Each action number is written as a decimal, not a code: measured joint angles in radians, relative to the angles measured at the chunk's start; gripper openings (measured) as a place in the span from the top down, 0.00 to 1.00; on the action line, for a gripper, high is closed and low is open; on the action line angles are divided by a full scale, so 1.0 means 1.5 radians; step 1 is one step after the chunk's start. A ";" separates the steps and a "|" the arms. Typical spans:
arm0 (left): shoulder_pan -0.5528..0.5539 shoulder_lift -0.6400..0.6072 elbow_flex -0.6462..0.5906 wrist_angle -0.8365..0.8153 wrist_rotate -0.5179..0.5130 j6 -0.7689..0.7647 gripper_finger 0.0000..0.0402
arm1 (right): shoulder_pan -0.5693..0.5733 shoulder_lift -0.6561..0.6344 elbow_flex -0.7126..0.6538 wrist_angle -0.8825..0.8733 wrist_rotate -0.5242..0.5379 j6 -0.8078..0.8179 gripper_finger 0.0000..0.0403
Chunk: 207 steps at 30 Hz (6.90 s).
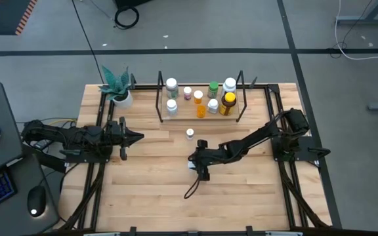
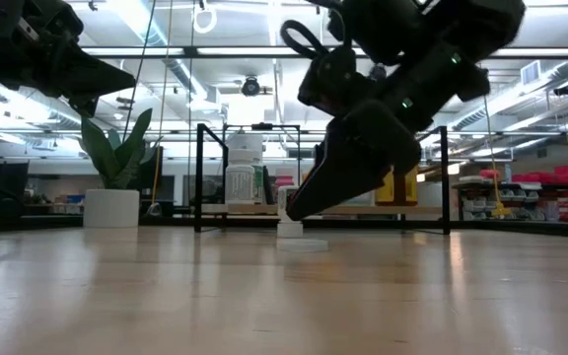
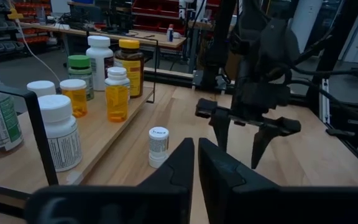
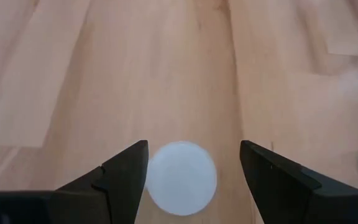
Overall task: Pick and place medicine bottles onto shelf by color
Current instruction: Close the yellow pill bottle
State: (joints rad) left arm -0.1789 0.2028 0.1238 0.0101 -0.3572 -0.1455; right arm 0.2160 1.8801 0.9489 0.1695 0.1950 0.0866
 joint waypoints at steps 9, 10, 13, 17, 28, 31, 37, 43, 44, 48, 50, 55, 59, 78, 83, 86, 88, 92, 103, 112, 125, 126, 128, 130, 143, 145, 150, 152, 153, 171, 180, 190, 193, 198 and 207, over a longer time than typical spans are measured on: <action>0.000 0.000 0.000 0.000 0.000 0.000 0.92 | -0.007 0.000 0.107 -0.155 -0.034 -0.020 0.35; 0.000 0.000 0.000 0.000 0.000 0.000 0.92 | -0.009 0.000 0.110 -0.161 -0.038 -0.016 0.35; 0.000 0.000 0.000 0.000 0.000 0.000 0.93 | -0.014 0.000 0.116 -0.167 -0.040 -0.001 0.35; 0.000 0.000 0.000 0.000 0.000 0.000 0.94 | -0.015 0.000 0.117 -0.172 -0.041 0.019 0.35; 0.000 0.000 0.000 0.000 0.000 0.000 0.91 | -0.015 0.012 0.117 -0.167 -0.028 0.049 0.35; 0.000 0.000 0.000 0.000 0.000 0.000 0.92 | -0.015 0.012 0.117 -0.179 -0.023 0.063 0.35; 0.000 0.000 0.000 0.000 0.000 0.000 0.94 | -0.015 0.012 0.117 -0.197 -0.034 0.074 0.35; 0.000 0.000 0.000 0.000 0.000 0.000 0.92 | -0.019 0.008 0.118 -0.214 -0.057 0.080 0.34; 0.000 0.000 0.000 0.000 0.000 0.000 0.92 | -0.021 0.008 0.123 -0.232 -0.066 0.080 0.33; 0.000 0.000 0.000 0.000 0.000 0.000 0.91 | -0.028 0.008 0.157 -0.308 -0.084 0.075 0.31; 0.000 0.000 0.000 0.000 0.000 0.000 0.92 | -0.028 0.008 0.173 -0.343 -0.084 0.067 0.29; 0.000 0.000 0.000 0.000 0.000 0.000 0.94 | -0.035 0.008 0.206 -0.426 -0.120 0.050 0.24; 0.000 0.000 0.000 0.000 0.000 0.000 0.94 | -0.052 0.008 0.247 -0.510 -0.143 0.050 0.22; 0.000 0.000 0.001 0.000 0.000 0.000 0.94 | -0.031 0.197 0.512 -0.699 -0.148 -0.061 0.22; 0.000 0.000 0.001 -0.001 0.000 0.000 0.93 | -0.023 0.204 0.513 -0.696 -0.128 -0.084 0.23; 0.000 0.000 0.001 -0.001 0.000 0.000 0.91 | -0.023 0.210 0.512 -0.688 -0.126 -0.092 0.25; 0.000 0.000 0.001 -0.001 -0.001 0.000 0.91 | -0.024 0.219 0.513 -0.691 -0.124 -0.096 0.27; 0.000 0.001 0.001 -0.003 0.000 0.000 0.92 | -0.024 0.229 0.512 -0.686 -0.120 -0.100 0.31; 0.000 0.000 0.001 -0.002 0.000 0.000 0.93 | -0.037 0.230 0.512 -0.696 -0.108 -0.105 0.36; 0.000 0.000 0.001 -0.002 0.000 0.000 0.91 | -0.046 0.230 0.512 -0.691 -0.130 -0.095 0.34; 0.000 0.000 0.001 -0.002 0.000 0.000 0.93 | -0.054 0.225 0.512 -0.699 -0.131 -0.096 0.23; 0.000 0.000 0.001 -0.002 0.000 0.000 0.92 | -0.055 0.225 0.512 -0.699 -0.131 -0.096 0.23; 0.000 0.000 0.001 -0.002 0.000 0.000 0.92 | -0.060 0.225 0.512 -0.699 -0.131 -0.096 0.24; 0.000 0.000 0.001 -0.002 0.000 0.000 0.91 | -0.064 0.225 0.512 -0.699 -0.131 -0.095 0.24; 0.000 0.000 0.000 -0.002 0.000 0.000 0.93 | -0.072 0.227 0.480 -0.651 -0.143 -0.105 0.27; 0.000 0.000 0.000 -0.002 0.000 0.000 0.93 | -0.072 0.224 0.468 -0.637 -0.143 -0.100 0.28; 0.000 0.000 0.000 -0.002 0.000 0.000 0.91 | -0.075 0.225 0.467 -0.642 -0.143 -0.093 0.33; 0.000 0.000 0.000 -0.002 0.000 0.000 0.91 | -0.075 0.225 0.467 -0.644 -0.140 -0.093 0.35; 0.000 0.000 0.000 -0.002 0.000 0.000 0.92 | -0.075 0.226 0.467 -0.645 -0.137 -0.094 0.37; 0.000 0.000 0.000 -0.002 0.000 0.000 0.91 | -0.081 0.234 0.547 -0.761 -0.119 -0.137 0.46; 0.000 0.000 0.000 -0.002 0.000 0.000 0.94 | -0.116 0.233 0.674 -0.941 -0.102 -0.166 0.45; 0.000 0.000 0.000 -0.002 0.000 0.000 0.91 | -0.193 0.230 0.837 -1.082 -0.092 -0.216 0.45; 0.000 0.000 0.000 -0.002 0.000 0.000 0.92 | -0.222 0.230 0.862 -1.104 -0.091 -0.223 0.45; 0.000 0.000 0.000 -0.002 0.000 0.000 0.94 | -0.272 0.230 0.868 -1.124 -0.090 -0.234 0.45; 0.000 0.000 0.000 -0.002 0.000 0.000 0.92 | -0.339 0.230 0.868 -1.105 -0.092 -0.263 0.45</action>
State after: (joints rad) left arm -0.1788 0.2028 0.1238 0.0073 -0.3573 -0.1455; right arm -0.2930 2.2253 2.2517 -1.4887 0.0570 -0.3075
